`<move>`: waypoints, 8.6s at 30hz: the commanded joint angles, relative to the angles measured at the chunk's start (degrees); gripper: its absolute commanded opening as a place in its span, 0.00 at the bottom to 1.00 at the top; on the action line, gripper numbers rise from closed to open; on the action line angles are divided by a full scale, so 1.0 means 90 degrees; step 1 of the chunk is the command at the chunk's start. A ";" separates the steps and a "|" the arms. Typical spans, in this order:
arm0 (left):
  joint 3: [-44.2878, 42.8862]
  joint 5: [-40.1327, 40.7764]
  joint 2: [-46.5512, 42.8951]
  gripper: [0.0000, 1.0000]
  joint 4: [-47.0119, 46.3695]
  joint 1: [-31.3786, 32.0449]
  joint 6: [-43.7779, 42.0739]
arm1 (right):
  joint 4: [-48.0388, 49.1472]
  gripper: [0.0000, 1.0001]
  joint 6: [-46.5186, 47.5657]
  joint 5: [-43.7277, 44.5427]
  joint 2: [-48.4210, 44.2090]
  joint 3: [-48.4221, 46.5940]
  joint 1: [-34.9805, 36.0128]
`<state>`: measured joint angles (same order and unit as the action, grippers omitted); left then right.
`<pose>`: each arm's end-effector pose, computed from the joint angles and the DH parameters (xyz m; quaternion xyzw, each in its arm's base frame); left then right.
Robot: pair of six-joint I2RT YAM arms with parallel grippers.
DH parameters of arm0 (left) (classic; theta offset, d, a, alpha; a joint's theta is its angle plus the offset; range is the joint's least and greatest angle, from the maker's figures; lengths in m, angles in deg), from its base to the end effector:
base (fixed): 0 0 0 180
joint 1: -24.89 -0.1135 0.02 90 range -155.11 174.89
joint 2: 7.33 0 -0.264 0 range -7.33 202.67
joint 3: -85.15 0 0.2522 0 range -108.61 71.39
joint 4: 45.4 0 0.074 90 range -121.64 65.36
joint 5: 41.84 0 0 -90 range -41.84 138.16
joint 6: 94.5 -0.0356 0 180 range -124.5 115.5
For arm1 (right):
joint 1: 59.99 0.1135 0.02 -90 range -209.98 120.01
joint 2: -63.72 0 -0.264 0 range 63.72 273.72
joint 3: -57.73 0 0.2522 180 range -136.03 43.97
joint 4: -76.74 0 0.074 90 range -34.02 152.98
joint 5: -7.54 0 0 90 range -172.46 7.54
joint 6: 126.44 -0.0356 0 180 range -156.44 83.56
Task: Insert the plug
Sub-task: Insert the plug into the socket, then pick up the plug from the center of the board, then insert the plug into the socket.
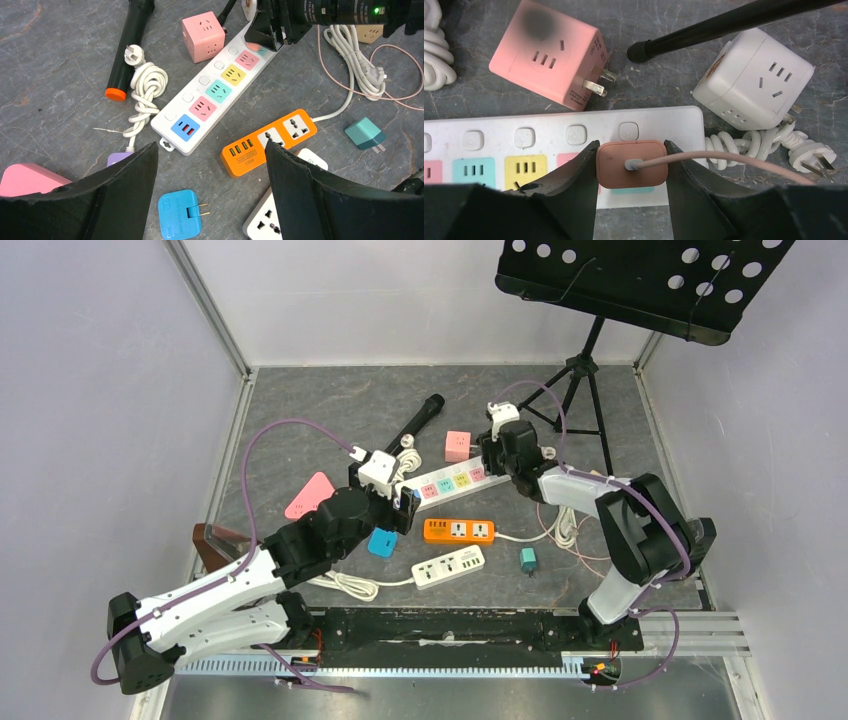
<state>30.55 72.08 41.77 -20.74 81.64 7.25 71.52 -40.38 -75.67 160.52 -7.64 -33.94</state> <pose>0.1211 -0.1584 0.3022 0.1941 0.7825 -0.1795 0.5637 0.3201 0.1518 0.1789 -0.1449 0.8805 0.0648 0.4466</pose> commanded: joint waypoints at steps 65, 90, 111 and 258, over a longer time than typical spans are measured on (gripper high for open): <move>-0.0090 -0.0240 -0.0144 0.86 0.0323 0.0013 0.0773 | -0.3946 0.03 -0.1493 -0.1153 -0.4329 0.2244 0.0378; -0.0162 -0.1489 0.0472 0.86 -0.1737 0.0013 0.1251 | 0.3594 0.03 -0.4604 -0.3552 -0.4173 0.2031 0.0455; -0.0365 -0.2433 0.1073 0.75 -0.3446 0.0003 0.1868 | 0.5384 0.05 -0.5608 -0.3567 -0.3738 0.2073 0.0697; -0.0304 -0.1219 0.0587 0.85 -0.1148 0.0002 -0.0328 | -0.0574 0.24 -0.0487 -0.0043 -0.1405 -0.0134 0.1046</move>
<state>27.86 65.48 42.89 -22.30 81.60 3.36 70.29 -42.39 -70.47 154.24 -4.95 -24.39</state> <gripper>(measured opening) 0.842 0.462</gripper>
